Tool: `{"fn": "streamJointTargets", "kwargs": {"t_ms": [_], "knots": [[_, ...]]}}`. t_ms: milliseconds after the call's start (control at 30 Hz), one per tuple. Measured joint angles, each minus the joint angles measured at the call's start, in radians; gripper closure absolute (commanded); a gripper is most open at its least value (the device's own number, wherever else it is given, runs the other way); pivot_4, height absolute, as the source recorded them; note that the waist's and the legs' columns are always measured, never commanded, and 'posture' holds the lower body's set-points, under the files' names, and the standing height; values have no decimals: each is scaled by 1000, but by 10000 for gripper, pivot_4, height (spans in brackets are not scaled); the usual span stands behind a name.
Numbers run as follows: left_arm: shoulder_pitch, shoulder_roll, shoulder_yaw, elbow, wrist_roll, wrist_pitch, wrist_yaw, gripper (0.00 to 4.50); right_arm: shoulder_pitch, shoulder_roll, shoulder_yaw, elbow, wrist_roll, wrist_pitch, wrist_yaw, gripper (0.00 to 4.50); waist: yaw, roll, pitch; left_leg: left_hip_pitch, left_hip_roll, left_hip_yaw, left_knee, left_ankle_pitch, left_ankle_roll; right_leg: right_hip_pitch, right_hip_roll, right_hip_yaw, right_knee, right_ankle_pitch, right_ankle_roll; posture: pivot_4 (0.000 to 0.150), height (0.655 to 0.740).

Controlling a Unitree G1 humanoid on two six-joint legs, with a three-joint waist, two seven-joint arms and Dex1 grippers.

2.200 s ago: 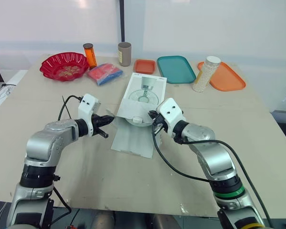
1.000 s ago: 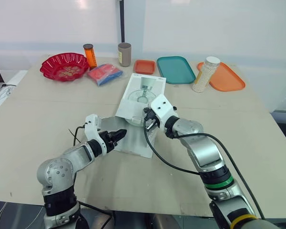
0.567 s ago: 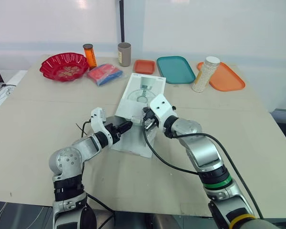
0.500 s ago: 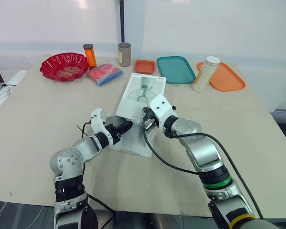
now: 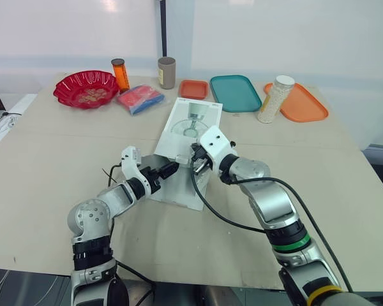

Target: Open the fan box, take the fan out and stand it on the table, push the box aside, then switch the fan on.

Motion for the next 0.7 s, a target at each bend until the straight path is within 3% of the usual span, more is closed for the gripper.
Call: {"fn": "streamJointTargets", "kwargs": {"t_ms": [700], "knots": [[-8, -129, 70, 115, -116, -95, 85, 319, 5, -6, 7, -8, -18, -2, 13, 45000, 1, 0, 0, 0, 0, 0, 0, 0, 0, 0, 0, 0, 0, 0, 0, 1500, 7400]]}}
